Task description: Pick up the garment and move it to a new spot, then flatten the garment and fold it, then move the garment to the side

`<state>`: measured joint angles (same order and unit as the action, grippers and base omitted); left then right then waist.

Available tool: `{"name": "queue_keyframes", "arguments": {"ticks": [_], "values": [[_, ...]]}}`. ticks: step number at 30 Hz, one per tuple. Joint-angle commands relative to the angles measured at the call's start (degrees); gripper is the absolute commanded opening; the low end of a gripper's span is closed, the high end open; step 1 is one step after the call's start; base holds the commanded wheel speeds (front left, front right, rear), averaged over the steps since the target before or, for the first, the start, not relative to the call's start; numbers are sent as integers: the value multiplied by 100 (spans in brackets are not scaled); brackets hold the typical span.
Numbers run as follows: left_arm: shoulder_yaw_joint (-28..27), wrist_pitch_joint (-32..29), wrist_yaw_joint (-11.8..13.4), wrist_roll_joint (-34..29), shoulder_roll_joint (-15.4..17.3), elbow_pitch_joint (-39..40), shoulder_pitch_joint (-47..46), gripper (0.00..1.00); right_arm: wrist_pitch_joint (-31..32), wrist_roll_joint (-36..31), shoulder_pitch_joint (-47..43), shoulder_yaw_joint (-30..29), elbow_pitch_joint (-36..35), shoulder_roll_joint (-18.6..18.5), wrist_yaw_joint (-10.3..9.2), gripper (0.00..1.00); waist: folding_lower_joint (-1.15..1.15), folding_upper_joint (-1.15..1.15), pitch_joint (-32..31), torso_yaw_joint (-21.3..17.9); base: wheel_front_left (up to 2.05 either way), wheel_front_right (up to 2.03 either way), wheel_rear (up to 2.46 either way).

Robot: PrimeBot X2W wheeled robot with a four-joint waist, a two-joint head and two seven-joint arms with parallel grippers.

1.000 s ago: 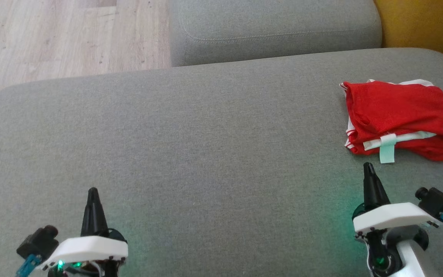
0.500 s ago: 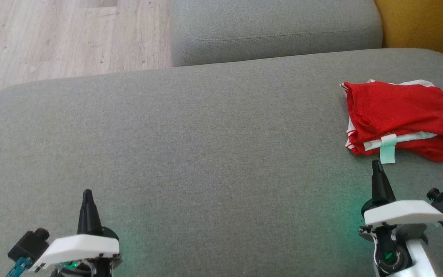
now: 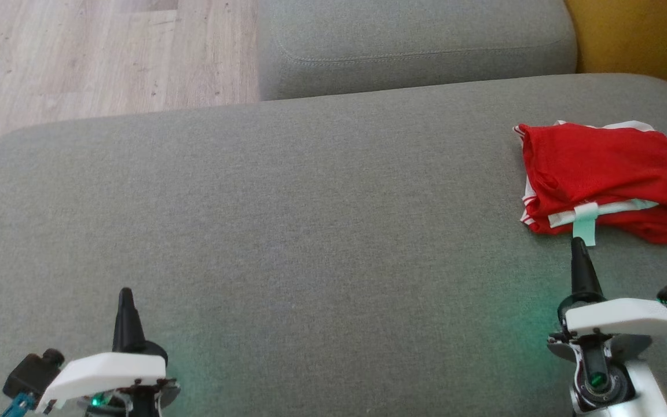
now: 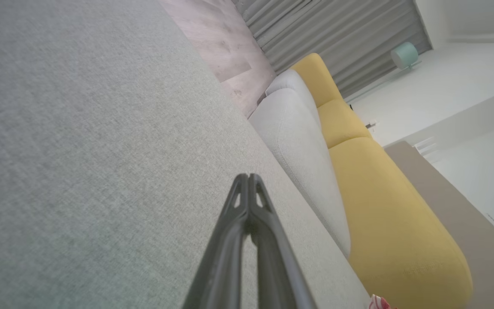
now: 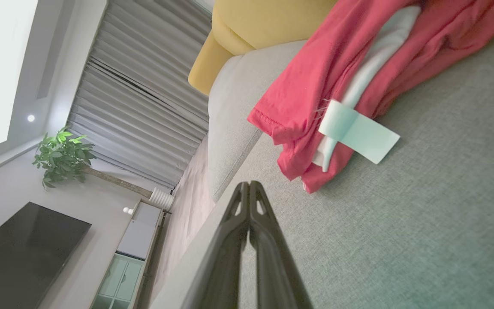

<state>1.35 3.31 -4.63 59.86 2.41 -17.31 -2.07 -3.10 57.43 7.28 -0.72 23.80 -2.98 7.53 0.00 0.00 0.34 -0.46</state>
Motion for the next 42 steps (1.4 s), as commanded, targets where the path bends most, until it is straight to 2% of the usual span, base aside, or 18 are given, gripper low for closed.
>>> {"name": "queue_keyframes", "arguments": {"ticks": [1,42], "values": [[-169,-42,-42,114,27,209,-323,0,43,137,92,26,-241,-3,-2,0,0,0,0,1,0,0,0],[-624,-732,-221,2410,41,294,-389,0,718,2594,-56,-421,-784,7,-4,0,0,0,-12,34,0,0,0]]}}
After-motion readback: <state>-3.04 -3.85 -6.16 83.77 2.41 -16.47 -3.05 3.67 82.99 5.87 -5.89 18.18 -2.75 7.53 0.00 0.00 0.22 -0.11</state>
